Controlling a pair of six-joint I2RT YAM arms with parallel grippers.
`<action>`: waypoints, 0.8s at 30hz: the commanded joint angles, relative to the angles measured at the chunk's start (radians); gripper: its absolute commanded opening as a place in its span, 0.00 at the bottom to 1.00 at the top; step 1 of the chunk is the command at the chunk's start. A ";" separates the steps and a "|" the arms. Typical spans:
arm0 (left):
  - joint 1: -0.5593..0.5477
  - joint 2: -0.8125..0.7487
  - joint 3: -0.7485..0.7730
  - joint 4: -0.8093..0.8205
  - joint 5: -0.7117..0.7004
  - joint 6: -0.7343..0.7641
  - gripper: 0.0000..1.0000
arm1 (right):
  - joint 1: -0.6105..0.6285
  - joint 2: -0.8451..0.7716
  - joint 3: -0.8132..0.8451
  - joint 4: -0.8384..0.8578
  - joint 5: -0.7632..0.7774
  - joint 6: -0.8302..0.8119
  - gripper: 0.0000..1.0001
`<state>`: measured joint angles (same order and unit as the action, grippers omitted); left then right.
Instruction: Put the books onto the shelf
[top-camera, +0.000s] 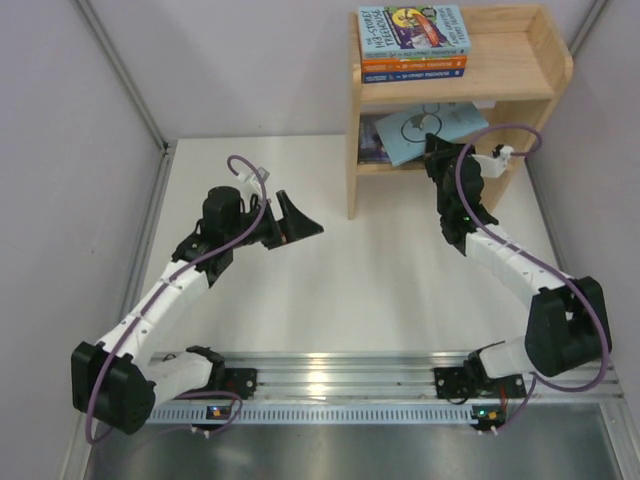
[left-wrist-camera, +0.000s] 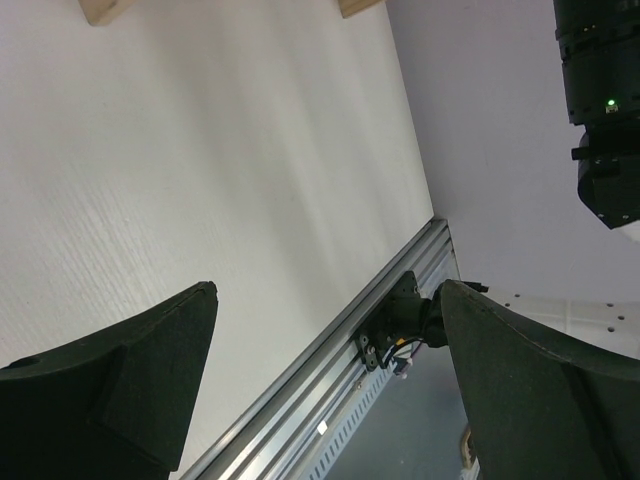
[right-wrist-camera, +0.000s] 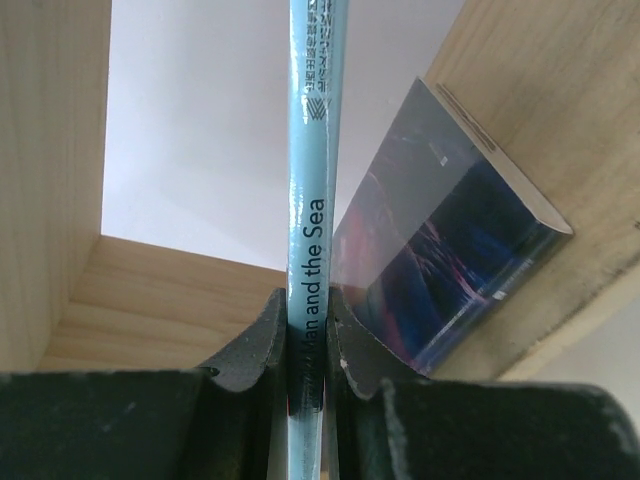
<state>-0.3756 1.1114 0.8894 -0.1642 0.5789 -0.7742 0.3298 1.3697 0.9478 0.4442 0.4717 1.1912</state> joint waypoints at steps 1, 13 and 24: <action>0.001 0.005 -0.007 0.087 0.019 -0.002 0.98 | -0.012 0.038 0.112 0.235 0.019 0.041 0.00; 0.000 0.034 -0.007 0.107 0.019 0.003 0.98 | 0.006 0.230 0.246 0.277 -0.016 0.084 0.00; 0.001 0.050 -0.010 0.095 -0.014 0.039 0.98 | 0.052 0.262 0.261 0.197 -0.044 0.125 0.00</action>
<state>-0.3756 1.1641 0.8787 -0.1127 0.5816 -0.7673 0.3588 1.6485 1.1484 0.5419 0.4412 1.2881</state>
